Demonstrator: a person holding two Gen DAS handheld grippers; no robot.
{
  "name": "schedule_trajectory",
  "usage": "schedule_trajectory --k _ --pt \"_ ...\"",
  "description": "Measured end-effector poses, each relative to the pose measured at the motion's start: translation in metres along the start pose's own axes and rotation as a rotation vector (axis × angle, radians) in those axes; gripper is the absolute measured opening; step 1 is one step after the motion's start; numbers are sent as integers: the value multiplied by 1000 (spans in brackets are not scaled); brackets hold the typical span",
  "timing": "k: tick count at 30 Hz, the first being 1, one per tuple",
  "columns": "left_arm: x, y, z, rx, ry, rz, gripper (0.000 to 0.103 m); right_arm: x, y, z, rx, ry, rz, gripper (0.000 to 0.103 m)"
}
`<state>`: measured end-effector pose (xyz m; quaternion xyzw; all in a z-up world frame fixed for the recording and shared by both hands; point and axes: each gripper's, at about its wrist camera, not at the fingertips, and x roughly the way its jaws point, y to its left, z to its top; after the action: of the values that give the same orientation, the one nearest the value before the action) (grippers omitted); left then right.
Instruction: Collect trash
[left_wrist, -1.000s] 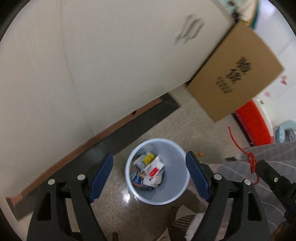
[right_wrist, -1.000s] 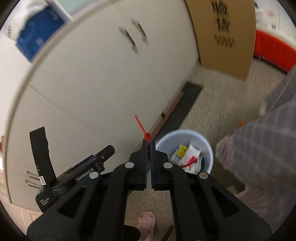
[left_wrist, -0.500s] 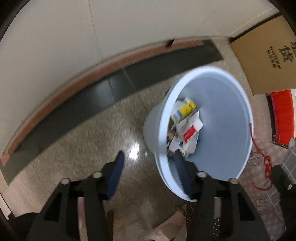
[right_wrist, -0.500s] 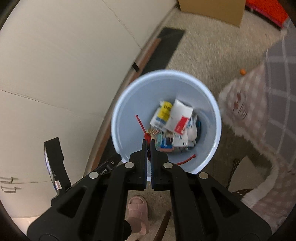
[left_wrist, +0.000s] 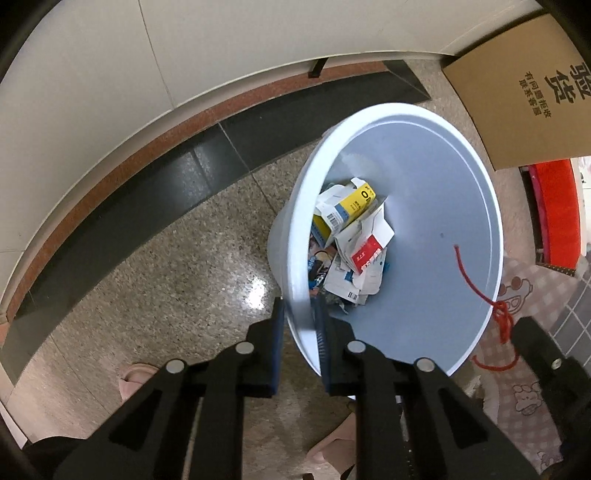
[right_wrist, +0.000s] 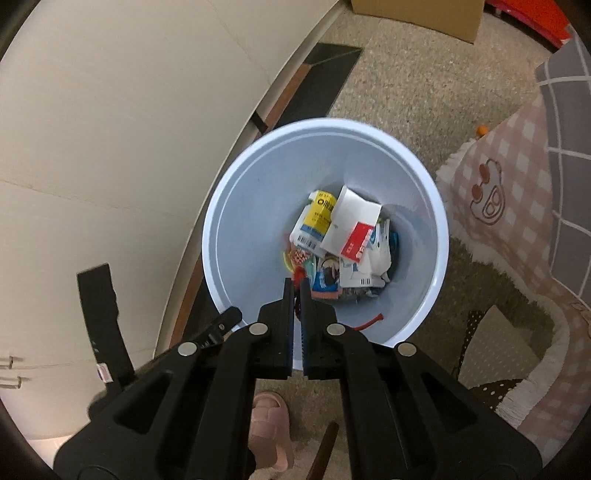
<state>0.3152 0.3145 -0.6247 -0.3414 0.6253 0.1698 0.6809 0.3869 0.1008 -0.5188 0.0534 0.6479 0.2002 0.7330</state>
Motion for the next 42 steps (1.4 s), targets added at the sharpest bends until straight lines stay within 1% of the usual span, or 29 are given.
schedule_trajectory --k 2,3,4,5,8,10,11,13,15,17,21,25,26,27,29,31,32,35,36,39,40,42 --pt "-1 2 2 2 4 0 16 -5 0 0 -4 -4 -11 6" --pt "1 1 2 7 10 1 16 -8 0 0 -6 -7 -18 19" --pt "2 1 2 10 17 1 16 -12 1 0 -5 -17 -24 46" --pt "2 1 3 9 25 1 16 -18 1 -1 -4 -37 -33 55" --pt "-1 3 0 4 51 -1 17 -30 4 -2 -39 -49 -56 56" --pt "-9 3 -2 0 46 5 19 -43 10 -5 -72 -70 -84 56" --pt "-14 2 -4 3 43 9 23 -49 12 -6 -83 -78 -97 56" --pt "-32 -2 -6 22 27 23 51 -66 19 -10 -102 -98 -115 56" --pt "-55 -8 -9 47 -8 47 55 -83 25 -15 -128 -129 -133 56" --pt "-81 -15 -13 78 -40 34 60 -106 35 -23 -166 -171 -149 56" --pt "-152 -25 -31 143 -155 12 69 -163 56 -40 -234 -276 -186 57" --pt "-227 -32 -58 177 -270 -38 71 -223 68 -60 -264 -382 -203 58" --pt "-240 -33 -61 183 -291 -47 71 -236 73 -65 -267 -409 -206 59" --pt "-265 -37 -70 199 -337 -63 72 -252 75 -72 -270 -436 -205 59" --pt "-298 -45 -83 227 -395 -74 74 -288 81 -86 -276 -492 -195 60" --pt "-344 -56 -105 278 -484 -98 78 -326 90 -103 -284 -558 -184 62" --pt "-358 -60 -110 293 -508 -102 78 -342 94 -110 -289 -588 -182 62" --pt "-416 -71 -145 365 -624 -140 80 -398 102 -141 -301 -688 -166 65" --pt "-437 -74 -160 390 -670 -159 82 -416 102 -151 -301 -722 -168 67" --pt "-483 -81 -196 433 -767 -182 84 -472 102 -189 -297 -820 -169 68" --pt "-494 -83 -206 442 -789 -190 84 -484 99 -200 -294 -841 -169 70" --pt "-522 -88 -233 470 -840 -214 85 -512 97 -223 -290 -894 -170 71"
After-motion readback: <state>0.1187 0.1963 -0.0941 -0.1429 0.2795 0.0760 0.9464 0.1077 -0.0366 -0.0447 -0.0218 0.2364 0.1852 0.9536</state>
